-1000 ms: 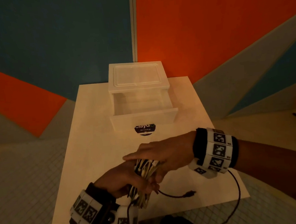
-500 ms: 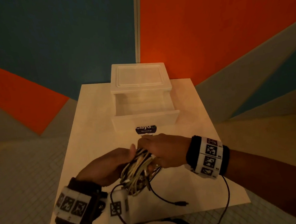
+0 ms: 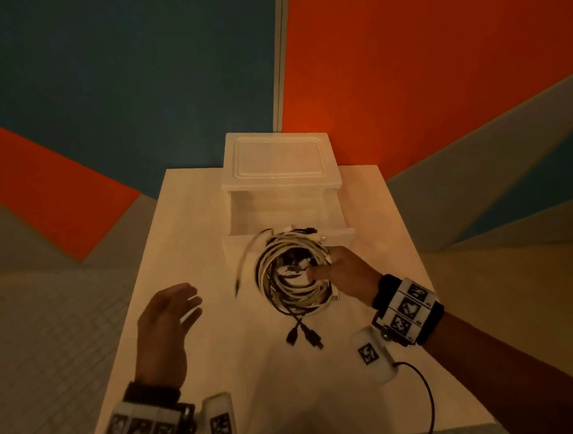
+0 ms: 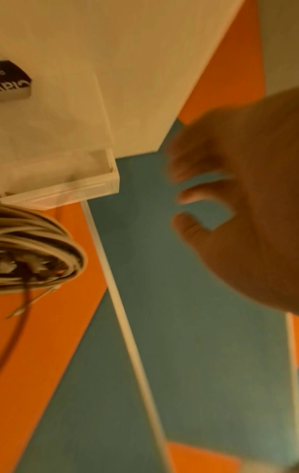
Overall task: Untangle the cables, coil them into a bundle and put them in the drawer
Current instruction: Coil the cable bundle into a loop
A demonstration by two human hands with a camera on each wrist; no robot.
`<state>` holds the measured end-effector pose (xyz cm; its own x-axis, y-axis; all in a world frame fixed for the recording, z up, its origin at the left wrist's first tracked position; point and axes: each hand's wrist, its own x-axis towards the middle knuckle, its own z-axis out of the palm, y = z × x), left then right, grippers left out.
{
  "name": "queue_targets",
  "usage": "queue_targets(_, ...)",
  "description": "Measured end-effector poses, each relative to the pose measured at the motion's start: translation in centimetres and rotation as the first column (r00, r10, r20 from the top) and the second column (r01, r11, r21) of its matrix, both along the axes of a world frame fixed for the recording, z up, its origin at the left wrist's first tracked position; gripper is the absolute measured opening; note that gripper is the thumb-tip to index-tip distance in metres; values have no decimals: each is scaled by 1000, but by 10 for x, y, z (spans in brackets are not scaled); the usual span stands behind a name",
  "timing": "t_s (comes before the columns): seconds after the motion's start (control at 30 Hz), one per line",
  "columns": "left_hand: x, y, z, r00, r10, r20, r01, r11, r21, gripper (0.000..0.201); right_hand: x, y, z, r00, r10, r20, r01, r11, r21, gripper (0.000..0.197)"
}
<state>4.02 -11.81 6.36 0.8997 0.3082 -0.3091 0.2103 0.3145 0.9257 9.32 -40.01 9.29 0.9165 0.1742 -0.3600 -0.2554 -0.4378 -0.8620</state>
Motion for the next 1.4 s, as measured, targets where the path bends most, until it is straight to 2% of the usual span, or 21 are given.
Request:
queue_targets(0.07, 1, -5, 2, 992, 114, 58, -122, 979, 165, 14, 1, 0, -1, 998, -56, -33, 57, 997, 45, 17)
queue_targets(0.1, 1, -10, 8, 992, 73, 101, -94, 972, 215, 12, 0, 0, -3, 997, -57, -42, 60, 996, 60, 14)
queue_targets(0.17, 3, -22, 24, 975, -168, 148, 120, 951, 286, 14, -3, 1, -5, 999, -27, -34, 30, 997, 71, 10)
queue_targets(0.2, 5, -29, 30, 948, -289, 131, 235, 917, 323, 22, -5, 2, -6, 1000, -1, -19, 2, 998, 63, 10)
queue_targets(0.23, 8, -34, 33, 913, -395, 100, 338, 871, 356, 41, -8, 3, -7, 999, 33, -2, -33, 998, 50, 12)
queue_targets(0.3, 18, -42, 35, 817, -576, 26, 523, 760, 386, 92, -14, 8, -11, 992, 122, 31, -123, 992, 23, 22)
queue_targets(0.33, 23, -46, 35, 768, -641, -3, 591, 706, 391, 107, -18, 11, -13, 984, 173, 39, -173, 985, 6, 27)
queue_targets(0.37, 27, -48, 34, 722, -691, -10, 637, 660, 399, 112, -22, 15, -14, 976, 216, 38, -215, 976, -24, 31)
queue_targets(0.4, 30, -50, 33, 679, -734, 4, 665, 618, 419, 110, -26, 19, -15, 969, 245, 35, -243, 968, -57, 34)
queue_targets(0.47, 35, -54, 30, 600, -798, 56, 679, 545, 492, 93, -32, 24, -12, 966, 256, 37, -251, 962, -103, 42)
queue_targets(0.53, 36, -57, 26, 571, -815, 99, 632, 513, 581, 73, -35, 27, -11, 973, 223, 56, -218, 972, -84, 52)
queue_targets(0.63, 36, -58, 25, 553, -826, 114, 590, 484, 646, 62, -38, 26, -8, 977, 202, 63, -201, 979, -23, 87)
queue_targets(0.7, 37, -58, 27, 544, -831, 116, 579, 472, 665, 61, -36, 25, -10, 968, 247, 54, -245, 969, -42, 87)
queue_targets(0.97, 40, -54, 29, 554, -823, 124, 613, 504, 609, 57, -24, 33, -18, 969, 237, 67, -243, 965, 99, 42)
queue_targets(1.1, 45, -51, 32, 552, -827, 108, 685, 524, 506, 66, -23, 37, -23, 976, 218, 27, -219, 955, 198, 42)
queue_targets(1.17, 43, -49, 33, 595, -796, 113, 709, 585, 394, 69, -23, 38, -22, 985, 173, 18, -172, 954, 245, 46)
queue_targets(1.23, 41, -49, 34, 650, -750, 119, 673, 642, 368, 60, -21, 38, -21, 990, 141, 27, -143, 952, 271, 56)
queue_targets(1.3, 39, -49, 32, 662, -739, 123, 655, 650, 385, 54, -20, 39, -22, 989, 141, 44, -148, 956, 254, 60)
queue_targets(1.4, 40, -47, 33, 635, -763, 125, 687, 631, 359, 52, -22, 39, -26, 988, 151, 44, -157, 946, 285, 53)
